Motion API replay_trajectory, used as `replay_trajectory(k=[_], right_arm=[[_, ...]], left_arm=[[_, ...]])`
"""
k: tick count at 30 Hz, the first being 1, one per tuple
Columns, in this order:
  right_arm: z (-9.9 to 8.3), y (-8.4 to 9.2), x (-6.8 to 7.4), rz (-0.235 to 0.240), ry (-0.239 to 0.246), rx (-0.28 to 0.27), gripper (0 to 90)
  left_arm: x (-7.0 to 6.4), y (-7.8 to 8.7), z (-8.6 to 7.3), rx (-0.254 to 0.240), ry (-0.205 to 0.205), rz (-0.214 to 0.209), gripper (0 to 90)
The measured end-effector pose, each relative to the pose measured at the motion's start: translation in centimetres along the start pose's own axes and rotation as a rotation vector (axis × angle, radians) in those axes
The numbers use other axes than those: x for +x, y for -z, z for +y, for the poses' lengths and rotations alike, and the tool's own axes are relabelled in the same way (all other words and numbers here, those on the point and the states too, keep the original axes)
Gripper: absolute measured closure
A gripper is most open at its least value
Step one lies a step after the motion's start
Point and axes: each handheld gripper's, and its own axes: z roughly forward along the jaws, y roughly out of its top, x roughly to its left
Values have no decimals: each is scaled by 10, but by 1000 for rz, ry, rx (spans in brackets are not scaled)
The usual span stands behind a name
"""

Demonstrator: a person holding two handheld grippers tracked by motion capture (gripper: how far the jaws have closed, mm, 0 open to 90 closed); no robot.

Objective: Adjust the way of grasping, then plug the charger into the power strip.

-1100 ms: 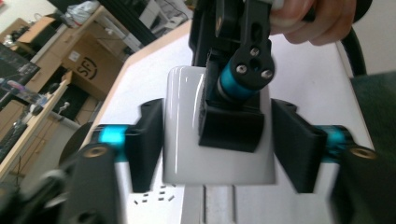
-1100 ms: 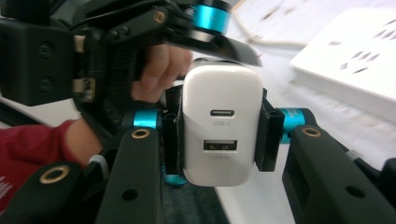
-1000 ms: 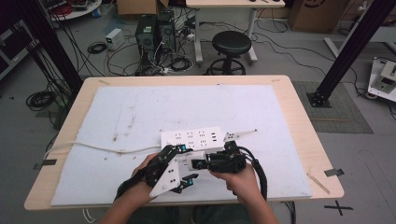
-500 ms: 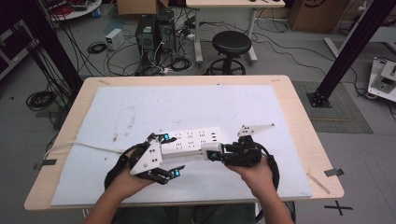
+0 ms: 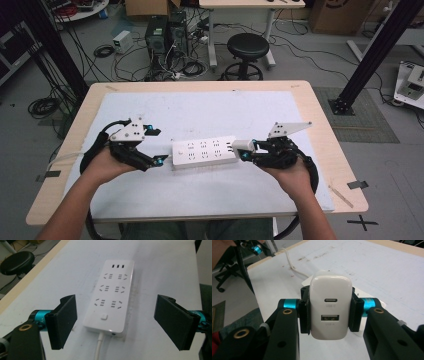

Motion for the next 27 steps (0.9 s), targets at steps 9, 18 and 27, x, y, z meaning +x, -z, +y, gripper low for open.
replay_trajectory(k=[9, 18, 27], right_arm=[[7, 4, -8, -26, 10, 32, 633], [34, 0, -23, -36, 62, 111, 633], [60, -19, -37, -15, 140, 222, 633]], left_arm=[[23, 12, -11, 20, 43, 34, 186], [40, 12, -19, 71, 69, 58, 186], [51, 23, -22, 100, 82, 90, 186]])
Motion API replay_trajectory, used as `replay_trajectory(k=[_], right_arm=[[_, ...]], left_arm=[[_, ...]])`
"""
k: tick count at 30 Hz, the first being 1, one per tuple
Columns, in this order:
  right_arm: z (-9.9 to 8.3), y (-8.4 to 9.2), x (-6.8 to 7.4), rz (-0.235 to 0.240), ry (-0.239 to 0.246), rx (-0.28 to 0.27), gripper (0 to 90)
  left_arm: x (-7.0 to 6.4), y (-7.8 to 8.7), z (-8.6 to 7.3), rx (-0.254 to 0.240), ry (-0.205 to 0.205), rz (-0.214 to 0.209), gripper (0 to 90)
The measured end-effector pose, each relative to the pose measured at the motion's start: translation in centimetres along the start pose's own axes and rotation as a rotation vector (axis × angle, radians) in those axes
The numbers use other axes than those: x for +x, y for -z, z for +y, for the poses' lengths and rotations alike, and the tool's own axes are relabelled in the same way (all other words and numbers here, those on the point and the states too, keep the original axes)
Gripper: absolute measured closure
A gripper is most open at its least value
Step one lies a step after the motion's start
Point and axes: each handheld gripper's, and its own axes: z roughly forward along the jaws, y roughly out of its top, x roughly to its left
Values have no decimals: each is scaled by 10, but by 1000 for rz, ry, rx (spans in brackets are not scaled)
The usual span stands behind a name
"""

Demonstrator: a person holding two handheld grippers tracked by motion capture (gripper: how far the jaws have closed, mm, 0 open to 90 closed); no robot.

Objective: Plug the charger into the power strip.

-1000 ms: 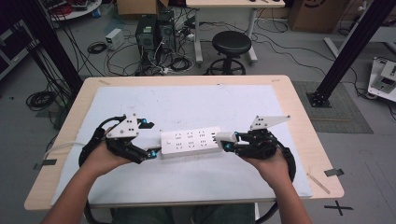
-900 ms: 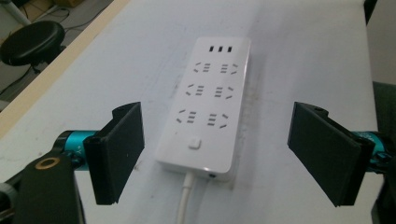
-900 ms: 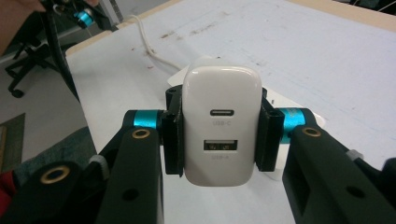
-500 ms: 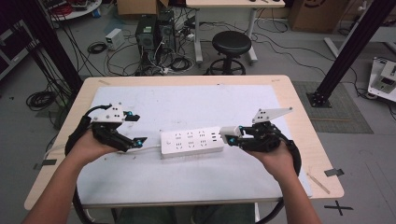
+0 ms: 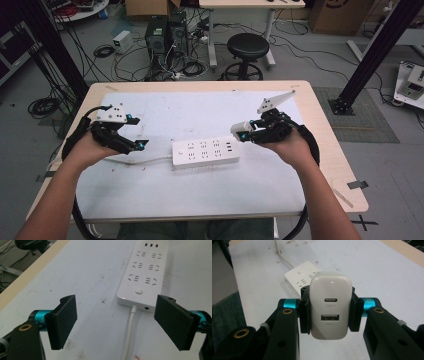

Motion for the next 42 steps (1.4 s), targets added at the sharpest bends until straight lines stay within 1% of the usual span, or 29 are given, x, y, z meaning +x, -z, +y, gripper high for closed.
replay_trajectory(k=[1, 2, 3, 4, 5, 6, 7, 8, 11, 13, 14, 15, 16, 18, 20, 21, 22, 25, 26, 27, 28, 29, 31, 33, 36, 38, 39, 41, 42], right_arm=[[0, 0, 0, 0, 0, 0, 633], [0, 0, 0, 0, 0, 0, 633], [14, -9, -7, 15, 33, 54, 633], [22, -15, -11, 24, 55, 84, 633], [26, -18, -13, 24, 61, 97, 633], [29, -21, -15, 33, 68, 111, 633], [32, -24, -17, 41, 75, 123, 633], [35, -28, -18, 41, 80, 137, 633], [42, -38, -23, 57, 112, 179, 633], [43, -42, -24, 63, 115, 192, 633], [47, -52, -26, 63, 138, 232, 633], [49, -56, -27, 72, 151, 256, 633], [49, -56, -27, 72, 151, 256, 633], [53, -65, -28, 79, 185, 290, 633], [53, -65, -28, 79, 185, 290, 633], [55, -67, -29, 81, 195, 298, 633], [59, -76, -29, 88, 236, 339, 633], [59, -79, -28, 90, 248, 354, 633], [60, -83, -28, 97, 271, 377, 633], [62, -92, -27, 106, 306, 426, 634], [62, -92, -27, 106, 306, 426, 634], [62, -99, -26, 111, 333, 454, 634], [62, -102, -26, 117, 340, 462, 634], [62, -110, -26, 125, 376, 492, 634], [62, -119, -26, 128, 398, 528, 634], [62, -121, -26, 127, 399, 541, 634], [63, -126, -25, 135, 417, 559, 634], [64, -130, -24, 136, 424, 579, 634], [64, -130, -24, 136, 424, 579, 634]], left_arm=[[6, 5, 0, 18, 1, 17, 186], [6, 5, 0, 18, 1, 17, 186], [8, 8, 0, 26, 11, 18, 186], [9, 9, -1, 28, 15, 23, 186], [10, 10, -2, 45, 8, 23, 186], [11, 10, -3, 55, 13, 23, 186], [13, 10, -4, 65, 8, 22, 186], [13, 10, -6, 63, 16, 26, 186], [16, 11, -9, 80, 17, 23, 186], [16, 11, -9, 80, 17, 23, 186], [19, 10, -13, 95, 18, 22, 186], [18, 10, -13, 94, 24, 22, 186], [18, 10, -13, 94, 24, 22, 186], [18, 10, -14, 101, 20, 21, 186], [18, 10, -14, 102, 20, 22, 186], [18, 10, -14, 102, 20, 22, 186], [17, 10, -15, 106, 18, 27, 186], [17, 9, -15, 107, 17, 27, 187], [16, 8, -16, 117, 14, 27, 187], [15, 7, -17, 117, 14, 26, 186], [15, 7, -17, 117, 14, 26, 186], [14, 6, -17, 120, 14, 25, 186], [13, 5, -18, 123, 10, 25, 186], [11, 3, -19, 127, 9, 22, 186], [10, 1, -20, 125, 12, 21, 186], [9, 1, -21, 129, 10, 18, 186], [9, 1, -21, 131, 10, 18, 186], [9, 0, -21, 129, 11, 18, 186], [9, 0, -21, 129, 11, 18, 186]])
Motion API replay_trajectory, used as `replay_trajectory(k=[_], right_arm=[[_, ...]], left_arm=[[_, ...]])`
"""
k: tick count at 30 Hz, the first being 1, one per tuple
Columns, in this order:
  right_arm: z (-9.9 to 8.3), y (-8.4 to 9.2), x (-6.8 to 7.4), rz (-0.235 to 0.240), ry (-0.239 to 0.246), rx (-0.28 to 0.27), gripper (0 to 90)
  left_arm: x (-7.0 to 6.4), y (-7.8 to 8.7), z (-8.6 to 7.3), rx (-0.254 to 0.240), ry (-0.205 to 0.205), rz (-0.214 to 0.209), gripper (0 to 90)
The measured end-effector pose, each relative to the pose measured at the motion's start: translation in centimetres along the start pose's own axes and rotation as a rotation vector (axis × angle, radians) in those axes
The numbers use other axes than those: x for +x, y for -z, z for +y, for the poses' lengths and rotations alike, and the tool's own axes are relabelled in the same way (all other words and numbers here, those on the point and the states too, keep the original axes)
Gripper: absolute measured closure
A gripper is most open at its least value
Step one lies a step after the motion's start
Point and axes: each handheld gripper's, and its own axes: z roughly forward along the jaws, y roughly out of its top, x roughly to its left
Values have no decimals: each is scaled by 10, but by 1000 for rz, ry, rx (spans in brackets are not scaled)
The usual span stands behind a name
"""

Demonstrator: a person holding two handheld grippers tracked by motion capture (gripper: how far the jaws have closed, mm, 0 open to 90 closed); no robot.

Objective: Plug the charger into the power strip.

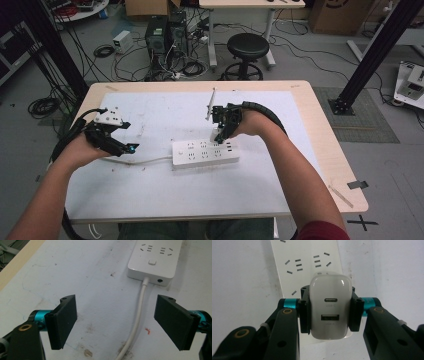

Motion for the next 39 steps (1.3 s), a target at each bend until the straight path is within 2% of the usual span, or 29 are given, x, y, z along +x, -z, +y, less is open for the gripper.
replay_trajectory(k=[1, 4, 7, 8, 12, 15, 16, 18, 21, 23, 26, 32, 33, 37, 39], right_arm=[[4, -3, 0, 3, 18, 24, 634], [7, -6, -1, 3, 33, 48, 634], [7, -8, -1, 2, 35, 55, 634], [7, -11, -1, 1, 55, 66, 634], [8, -11, 0, 0, 55, 74, 634], [10, -13, 1, -9, 98, 81, 635], [10, -13, 1, -9, 98, 81, 635], [13, -14, 4, -28, 134, 107, 635], [14, -15, 5, -33, 140, 112, 635], [15, -16, 7, -44, 165, 115, 636], [16, -16, 8, -45, 160, 122, 636], [18, -17, 11, -65, 190, 129, 636], [21, -25, 13, -75, 193, 179, 637], [20, -25, 12, -68, 185, 173, 637], [18, -25, 7, -44, 178, 151, 638]], left_arm=[[0, 0, 0, 3, -3, -1, 186], [-1, 0, 0, -1, -1, -2, 186], [-1, 0, 0, -1, -1, -2, 186], [-1, -1, -1, -2, -4, -4, 186], [-2, -2, -1, -1, -2, -4, 186], [-2, -3, -1, 1, -8, -9, 186], [-2, -3, -1, 1, -8, -9, 186], [-3, -5, 0, 0, -6, -7, 187], [-4, -6, 0, -2, -5, -9, 186], [-4, -6, 1, 4, -9, -9, 186], [-4, -7, 1, -1, -8, -9, 186], [-6, -10, 3, -6, -7, -15, 186], [-7, -10, 3, -3, -11, -12, 186], [-6, -10, 3, 3, -14, -17, 186], [-6, -11, 2, -1, -9, -10, 186]])
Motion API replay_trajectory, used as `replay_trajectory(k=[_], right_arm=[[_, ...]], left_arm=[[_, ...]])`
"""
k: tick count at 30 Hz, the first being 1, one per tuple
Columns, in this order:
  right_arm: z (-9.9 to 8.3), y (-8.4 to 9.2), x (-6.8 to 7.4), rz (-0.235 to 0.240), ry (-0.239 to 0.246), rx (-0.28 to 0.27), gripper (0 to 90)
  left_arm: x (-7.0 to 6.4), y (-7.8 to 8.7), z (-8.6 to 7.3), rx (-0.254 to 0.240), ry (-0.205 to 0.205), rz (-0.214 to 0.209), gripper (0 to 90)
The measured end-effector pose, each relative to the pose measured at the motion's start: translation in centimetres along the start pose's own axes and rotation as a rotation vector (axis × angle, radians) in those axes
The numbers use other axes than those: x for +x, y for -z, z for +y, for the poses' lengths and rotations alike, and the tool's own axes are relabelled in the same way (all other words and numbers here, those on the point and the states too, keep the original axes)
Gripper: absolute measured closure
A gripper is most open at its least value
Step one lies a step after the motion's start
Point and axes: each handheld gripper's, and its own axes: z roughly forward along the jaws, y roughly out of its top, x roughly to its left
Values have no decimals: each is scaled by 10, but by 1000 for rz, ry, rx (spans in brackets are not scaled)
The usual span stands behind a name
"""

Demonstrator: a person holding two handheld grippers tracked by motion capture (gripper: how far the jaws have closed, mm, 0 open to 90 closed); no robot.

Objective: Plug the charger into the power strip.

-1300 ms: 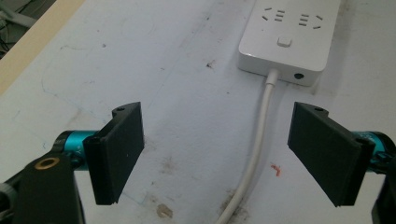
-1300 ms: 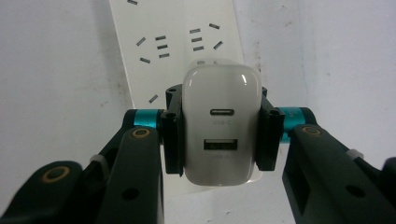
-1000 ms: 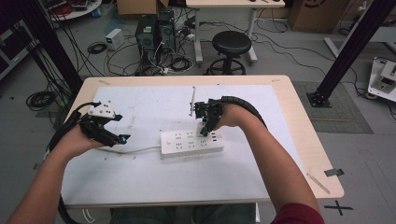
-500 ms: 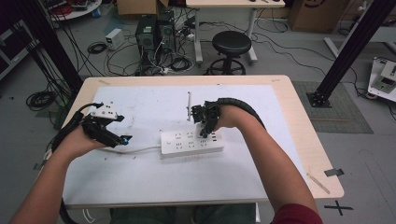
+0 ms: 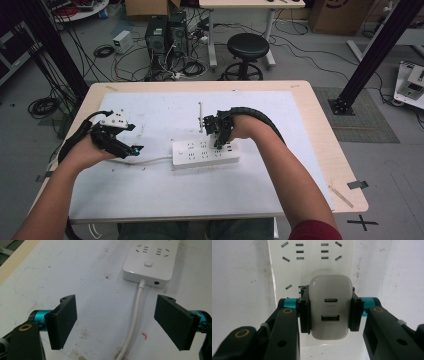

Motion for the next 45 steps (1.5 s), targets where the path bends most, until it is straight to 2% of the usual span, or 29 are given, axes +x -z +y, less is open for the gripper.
replay_trajectory(k=[3, 6, 8, 9, 12, 13, 16, 17, 25, 28, 29, 30, 31, 32, 34, 35, 37, 38, 39, 40, 42, 45], right_arm=[[1, 0, 3, -20, 0, 7, 638], [-2, -1, 2, -9, -7, -13, 638], [-2, -1, 2, -8, -6, -12, 638], [1, -2, 3, -16, -6, -5, 639], [4, -3, 3, -15, -7, 8, 638], [4, -4, 0, 5, -9, 8, 638], [5, -4, -1, 14, -21, 20, 638], [6, -4, -2, 14, -9, 24, 638], [4, -5, -2, 21, -17, 17, 637], [2, -3, -3, 16, -28, -9, 610], [0, -1, -3, 18, -54, -27, 555], [0, -1, -3, 18, -54, -27, 555], [-2, 1, -4, 4, -80, -47, 480], [-11, 9, -3, 8, -113, -84, 476], [-13, 11, -2, 4, -122, -92, 452], [-18, 15, -1, 7, -155, -123, 440], [-27, 20, 0, 1, -185, -180, 398], [-27, 20, 0, 1, -185, -180, 398], [-39, 26, 5, 9, -243, -249, 384], [-39, 26, 5, 9, -243, -249, 384], [-49, 30, 10, 0, -274, -301, 363], [-56, 35, 15, -16, -297, -326, 346]], left_arm=[[1, 0, 0, 5, -1, -3, 186], [1, 0, 1, 0, -1, 1, 186], [0, 0, 1, -1, 2, 1, 186], [0, 0, 2, 4, -10, -1, 186], [-1, -1, 2, 2, -3, 0, 186], [-1, -2, 2, 6, -7, 2, 186], [0, -2, 2, 6, -4, 1, 186], [0, -3, 2, 8, -6, 1, 186], [0, -1, 2, 5, -7, 2, 186], [0, 0, 1, 1, -7, 2, 186], [0, 0, 1, -2, -2, 1, 186], [0, 0, 1, -2, -2, 1, 186], [0, 0, 1, -2, -3, 2, 186], [0, -1, 2, -12, 3, 0, 186], [0, 0, 2, -8, -7, 0, 186], [0, -1, 2, -14, -2, 2, 186], [1, 1, 3, -14, -9, 3, 186], [1, 1, 3, -14, -9, 3, 186], [1, 3, 4, -20, -14, 5, 186], [1, 3, 4, -20, -14, 5, 186], [0, 5, 5, -31, -15, 6, 186], [-1, 6, 6, -39, -13, 8, 186]])
